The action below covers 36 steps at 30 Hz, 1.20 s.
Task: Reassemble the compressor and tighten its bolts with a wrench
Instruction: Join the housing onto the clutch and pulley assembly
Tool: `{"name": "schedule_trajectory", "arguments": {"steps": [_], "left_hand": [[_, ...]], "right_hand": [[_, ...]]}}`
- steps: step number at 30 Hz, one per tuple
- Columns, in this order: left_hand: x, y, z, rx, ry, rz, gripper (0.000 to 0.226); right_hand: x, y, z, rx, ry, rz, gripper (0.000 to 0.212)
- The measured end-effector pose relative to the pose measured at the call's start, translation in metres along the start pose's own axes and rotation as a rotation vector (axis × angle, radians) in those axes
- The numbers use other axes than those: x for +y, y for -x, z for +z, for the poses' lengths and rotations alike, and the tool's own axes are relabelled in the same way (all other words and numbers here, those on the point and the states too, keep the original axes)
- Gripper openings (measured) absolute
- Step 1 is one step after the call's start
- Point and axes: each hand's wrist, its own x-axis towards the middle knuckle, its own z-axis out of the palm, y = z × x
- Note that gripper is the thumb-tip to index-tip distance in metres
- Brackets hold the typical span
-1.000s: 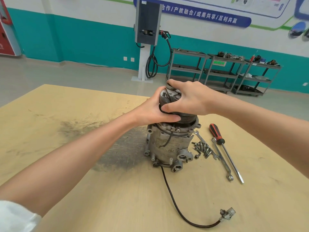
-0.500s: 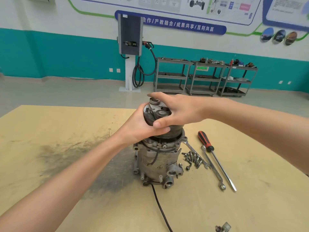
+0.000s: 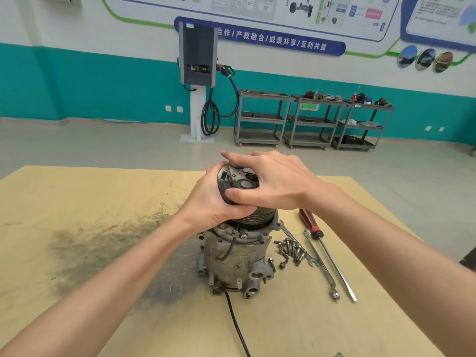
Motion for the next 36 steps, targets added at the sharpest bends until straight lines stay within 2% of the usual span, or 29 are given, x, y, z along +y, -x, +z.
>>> {"name": "schedule_trajectory", "arguments": {"steps": [10,21,25,28,36], "left_hand": [[-0.003,0.004,0.0,0.06,-0.064,-0.005,0.062],[-0.001,0.003,0.003,0.086,-0.129,0.008,0.064],[0.0,0.008,0.005,0.094,-0.151,0.057,0.073],[0.001,0.013,0.007,0.12,-0.175,0.071,0.073],[0.0,0.013,0.008,0.225,-0.196,0.015,0.086]], "right_hand": [[-0.006,-0.006,-0.003,-0.04,-0.023,0.004,0.081],[-0.001,-0.005,0.0,-0.038,-0.057,0.027,0.078],[0.0,-0.001,0.002,-0.034,-0.041,0.009,0.083],[0.0,0.003,0.003,-0.02,-0.033,-0.017,0.088],[0.001,-0.006,0.001,-0.064,-0.08,-0.04,0.082]]}}
